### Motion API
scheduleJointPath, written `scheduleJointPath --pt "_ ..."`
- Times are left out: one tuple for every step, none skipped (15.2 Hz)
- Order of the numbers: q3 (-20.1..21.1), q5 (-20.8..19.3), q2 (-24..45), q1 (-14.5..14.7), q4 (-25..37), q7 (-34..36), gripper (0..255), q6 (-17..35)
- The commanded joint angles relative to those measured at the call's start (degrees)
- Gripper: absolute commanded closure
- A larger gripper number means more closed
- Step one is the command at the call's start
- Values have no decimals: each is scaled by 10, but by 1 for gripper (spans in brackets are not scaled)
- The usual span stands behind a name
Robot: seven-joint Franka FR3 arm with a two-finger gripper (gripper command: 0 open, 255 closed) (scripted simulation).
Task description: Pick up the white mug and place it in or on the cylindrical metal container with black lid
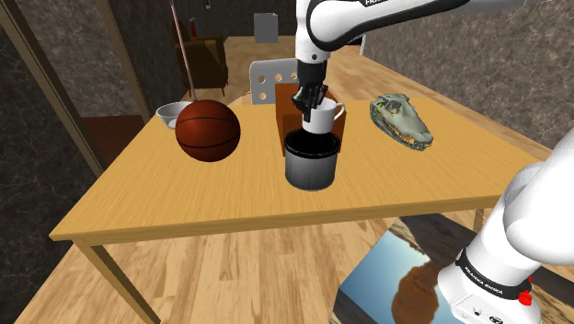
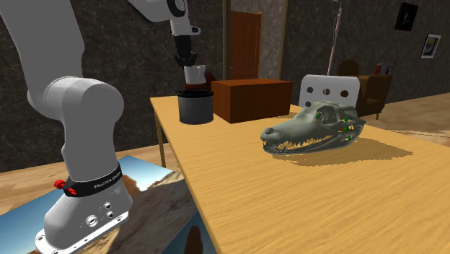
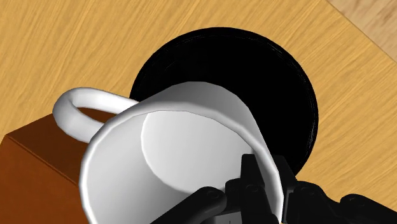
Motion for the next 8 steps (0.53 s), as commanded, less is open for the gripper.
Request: scheduleJointPath --pt "0 0 1 0 -13 1 255 15" --pt "0 -1 2 0 -20 2 255 22" --pt "0 -1 3 0 -26 3 255 30" --pt "0 -1 4 0 -33 3 255 37" --pt "0 -2 5 0 -39 4 255 45" --pt "0 -2 7 0 -46 4 255 53" --pt "0 -3 8 0 -52 5 255 60" --pt "0 -3 8 0 -52 5 255 60"
